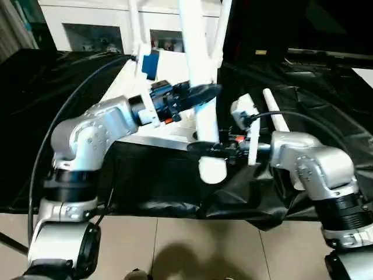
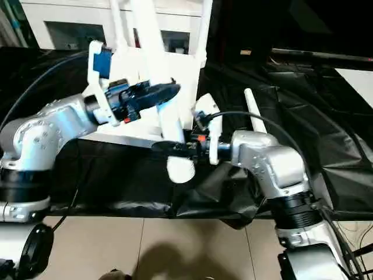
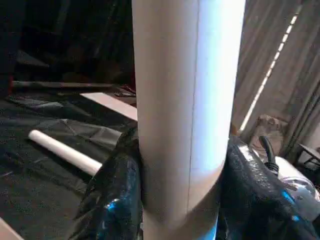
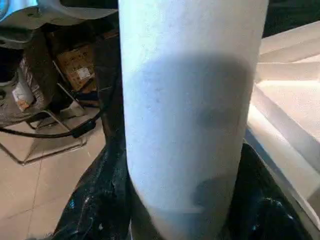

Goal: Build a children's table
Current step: Pick table leg

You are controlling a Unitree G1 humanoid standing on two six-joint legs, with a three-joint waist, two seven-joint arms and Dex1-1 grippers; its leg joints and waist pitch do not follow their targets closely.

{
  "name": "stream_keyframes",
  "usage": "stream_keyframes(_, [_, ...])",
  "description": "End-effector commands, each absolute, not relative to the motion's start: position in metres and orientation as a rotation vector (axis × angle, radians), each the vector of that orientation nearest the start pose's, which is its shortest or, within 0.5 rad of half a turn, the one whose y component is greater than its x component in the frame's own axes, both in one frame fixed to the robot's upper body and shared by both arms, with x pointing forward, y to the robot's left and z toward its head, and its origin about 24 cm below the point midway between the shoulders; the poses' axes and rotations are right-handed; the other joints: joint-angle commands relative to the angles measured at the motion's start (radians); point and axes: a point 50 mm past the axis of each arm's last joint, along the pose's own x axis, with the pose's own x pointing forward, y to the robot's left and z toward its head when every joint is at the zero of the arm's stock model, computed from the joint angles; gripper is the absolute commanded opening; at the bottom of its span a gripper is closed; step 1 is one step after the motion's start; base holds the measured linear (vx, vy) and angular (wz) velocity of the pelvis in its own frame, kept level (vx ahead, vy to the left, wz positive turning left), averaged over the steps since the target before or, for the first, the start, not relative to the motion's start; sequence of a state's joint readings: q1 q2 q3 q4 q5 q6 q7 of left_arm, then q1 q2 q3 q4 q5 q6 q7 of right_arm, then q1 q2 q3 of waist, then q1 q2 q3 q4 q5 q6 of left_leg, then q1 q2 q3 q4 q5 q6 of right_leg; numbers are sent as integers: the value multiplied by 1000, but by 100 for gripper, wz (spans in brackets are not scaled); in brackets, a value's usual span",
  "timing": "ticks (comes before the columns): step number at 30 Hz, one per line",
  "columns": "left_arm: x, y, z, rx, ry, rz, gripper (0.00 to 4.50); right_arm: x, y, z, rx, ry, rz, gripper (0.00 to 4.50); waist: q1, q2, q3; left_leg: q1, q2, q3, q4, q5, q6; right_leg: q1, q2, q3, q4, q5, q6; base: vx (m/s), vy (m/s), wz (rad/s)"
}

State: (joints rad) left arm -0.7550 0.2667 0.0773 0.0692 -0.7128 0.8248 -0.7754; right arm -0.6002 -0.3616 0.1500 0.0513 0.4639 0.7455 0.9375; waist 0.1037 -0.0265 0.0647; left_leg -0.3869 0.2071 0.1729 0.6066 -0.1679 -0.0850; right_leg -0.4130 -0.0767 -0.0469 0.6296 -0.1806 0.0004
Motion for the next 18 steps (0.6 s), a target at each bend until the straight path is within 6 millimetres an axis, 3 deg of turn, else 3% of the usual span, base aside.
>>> stream_keyframes(1, [324, 98, 214, -353, 8, -1179, 251, 313, -110, 136, 57, 299, 1155, 187, 2, -9, -79, 17, 12, 5, -67, -120, -7, 57, -47, 34, -61, -112, -200, 0, 0, 0])
stream_keyframes(4, [330, 94, 213, -333, 3, -1074, 289, 315, -106, 136, 58, 268, 1119, 186, 8, -12, -80, 15, 12, 4, -67, -111, -10, 60, -49, 34, -62, -113, -192, 0, 0, 0])
stream_keyframes(7, [342, 93, 213, -343, 9, -905, 294, 320, -100, 135, 39, 239, 1047, 186, 8, -14, -79, 17, 12, 4, -67, -127, -18, 58, -48, 34, -65, -129, -174, 0, 0, 0])
stream_keyframes(8, [344, 95, 215, -360, -4, -869, 294, 324, -98, 135, 32, 236, 998, 186, 10, -10, -80, 15, 10, 2, -68, -120, -23, 60, -50, 33, -64, -131, -173, 0, 0, 0])
stream_keyframes(11, [346, 95, 217, -394, -10, -821, 294, 328, -96, 135, 29, 224, 937, 186, 8, -12, -81, 14, 8, 3, -67, -113, -27, 61, -46, 33, -63, -114, -171, 0, 0, 0])
stream_keyframes(12, [347, 95, 218, -403, -12, -803, 294, 328, -96, 135, 27, 220, 930, 186, 9, -4, -81, 14, 7, 2, -67, -112, -29, 61, -45, 33, -61, -103, -172, 0, 0, 0])
stream_keyframes(14, [351, 96, 218, -419, -8, -758, 258, 328, -93, 137, 28, 208, 920, 186, 8, -9, -82, 14, 7, 2, -66, -112, -26, 62, -44, 33, -61, -84, -172, 0, 0, 0])
stream_keyframes(18, [350, 96, 218, -435, -3, -757, 253, 327, -90, 137, 30, 199, 915, 186, 8, -10, -81, 14, 7, 2, -67, -118, -18, 62, -44, 32, -62, -87, -176, 0, 0, 0])
